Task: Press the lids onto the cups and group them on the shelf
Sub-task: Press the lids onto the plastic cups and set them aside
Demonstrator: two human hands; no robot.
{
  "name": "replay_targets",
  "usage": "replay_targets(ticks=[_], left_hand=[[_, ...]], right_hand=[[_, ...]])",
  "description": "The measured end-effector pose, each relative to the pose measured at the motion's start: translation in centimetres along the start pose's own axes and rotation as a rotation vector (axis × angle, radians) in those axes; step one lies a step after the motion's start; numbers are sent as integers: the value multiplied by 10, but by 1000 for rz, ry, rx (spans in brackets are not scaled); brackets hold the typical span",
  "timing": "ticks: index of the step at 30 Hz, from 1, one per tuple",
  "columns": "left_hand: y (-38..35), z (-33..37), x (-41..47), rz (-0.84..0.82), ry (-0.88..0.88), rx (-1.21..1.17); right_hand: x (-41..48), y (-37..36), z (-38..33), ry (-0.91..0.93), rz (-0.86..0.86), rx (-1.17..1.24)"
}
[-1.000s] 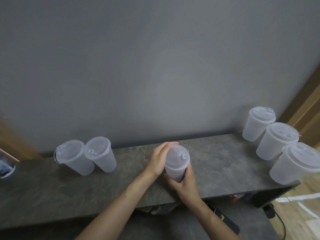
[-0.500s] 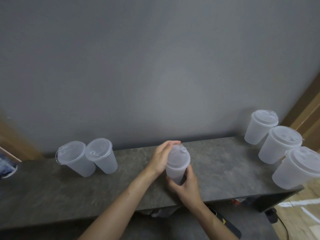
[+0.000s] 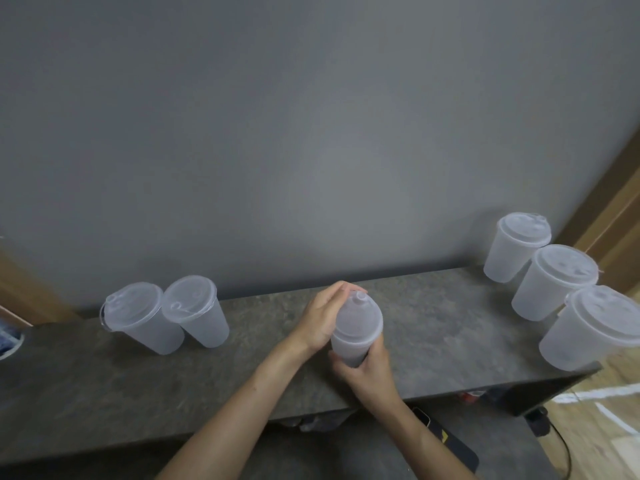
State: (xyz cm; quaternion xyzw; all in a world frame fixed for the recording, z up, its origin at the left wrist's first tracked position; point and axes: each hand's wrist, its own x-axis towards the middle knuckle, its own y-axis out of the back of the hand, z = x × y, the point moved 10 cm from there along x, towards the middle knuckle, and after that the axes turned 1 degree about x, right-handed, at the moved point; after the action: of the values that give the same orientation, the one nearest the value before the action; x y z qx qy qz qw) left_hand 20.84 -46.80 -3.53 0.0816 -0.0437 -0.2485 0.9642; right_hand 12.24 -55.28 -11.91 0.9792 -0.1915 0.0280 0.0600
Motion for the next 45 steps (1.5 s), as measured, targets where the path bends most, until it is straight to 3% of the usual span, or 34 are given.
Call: replay_targets(ticks=[5,13,19,25,31,32,35,37,39,43,45], left_hand=[[4,-10,-12,191,-1,14],[-1,10,-4,8,-62,-28],[9,-1,-13,280,-69,-1],[2,18,-2,15,-100,32],[12,16,-22,327,-80,151],[12,18,-20,295,-75,138],[-4,24,-6,-52,-36,39],[-9,27,-1,-178,-47,43],[-7,25,-1,-118,-26,8],[2,15,-16,234,-65,15],[-1,18,-19,255,-97,70]], right_hand=[[-3,6,-10,7,93,61],[0,5,-2,3,35,16],[-4,8,-2,-29,72,58],[-2,3,2,-23,7,-10],[-4,7,-1,-26,77,37],[-4,6,0,-27,73,26],[-2,3,5,-29,34,-24],[-1,0,7,-26,9,-37],[-1,0,6,-21,19,-16],[-1,5,-1,-14,66,53],[0,6,1,-21,59,59]])
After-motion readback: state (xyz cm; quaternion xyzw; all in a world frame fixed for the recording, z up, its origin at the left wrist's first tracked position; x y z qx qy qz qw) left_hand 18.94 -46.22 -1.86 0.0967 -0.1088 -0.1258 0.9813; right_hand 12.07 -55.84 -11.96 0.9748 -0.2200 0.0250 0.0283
